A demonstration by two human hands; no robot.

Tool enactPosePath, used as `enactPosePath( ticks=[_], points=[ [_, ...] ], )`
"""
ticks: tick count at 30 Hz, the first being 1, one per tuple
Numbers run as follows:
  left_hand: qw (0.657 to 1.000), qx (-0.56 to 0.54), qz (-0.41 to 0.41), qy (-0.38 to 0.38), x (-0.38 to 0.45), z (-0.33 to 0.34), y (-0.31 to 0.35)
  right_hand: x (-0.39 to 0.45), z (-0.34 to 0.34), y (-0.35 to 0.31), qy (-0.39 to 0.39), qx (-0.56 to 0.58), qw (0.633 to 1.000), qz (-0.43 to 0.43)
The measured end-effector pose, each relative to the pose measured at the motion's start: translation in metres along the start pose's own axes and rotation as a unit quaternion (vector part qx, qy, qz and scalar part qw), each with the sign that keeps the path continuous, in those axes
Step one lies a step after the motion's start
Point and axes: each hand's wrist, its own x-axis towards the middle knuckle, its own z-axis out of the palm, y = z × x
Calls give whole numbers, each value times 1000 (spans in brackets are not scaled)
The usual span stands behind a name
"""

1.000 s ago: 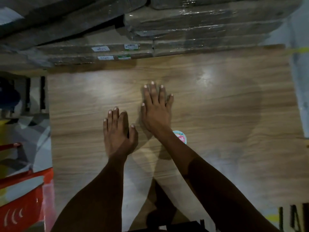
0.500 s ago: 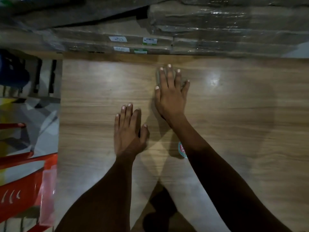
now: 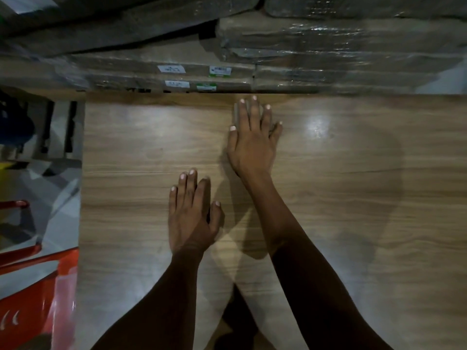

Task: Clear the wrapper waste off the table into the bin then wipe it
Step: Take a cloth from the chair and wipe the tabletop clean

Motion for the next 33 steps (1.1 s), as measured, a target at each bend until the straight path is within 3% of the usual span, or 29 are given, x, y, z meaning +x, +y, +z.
enactPosePath(
  ticks=[8, 10, 13, 15, 20, 22, 27, 29, 33],
  points=[
    [1000, -9, -5, -7, 0, 0, -1, 0, -6, 27, 39, 11, 992, 122],
    [1000, -12, -3, -3, 1, -1, 0, -6, -6, 24, 27, 7, 995, 95],
    [1000, -11, -5, -9, 0, -1, 0, -21, -7, 22, -10, -14, 999, -46],
    [1000, -11, -5, -7, 0, -1, 0, -21, -11, 36, -14, -18, 998, -66],
    [1000, -18, -11, -9, 0, -2, 1, 2, -20, 76, 39, 3, 992, 117],
    [1000, -22, -16, -12, -1, -3, 3, -4, -20, 70, 40, 6, 990, 137],
    [1000, -23, -13, -1, -2, -2, 3, -70, -15, 40, -15, -27, 999, -45],
    [1000, -23, -15, 3, -2, -3, 4, -86, -16, 52, -17, -31, 997, -65],
    [999, -30, -14, 3, -3, -2, 4, -98, -24, 91, 4, -34, 998, 58]
  ],
)
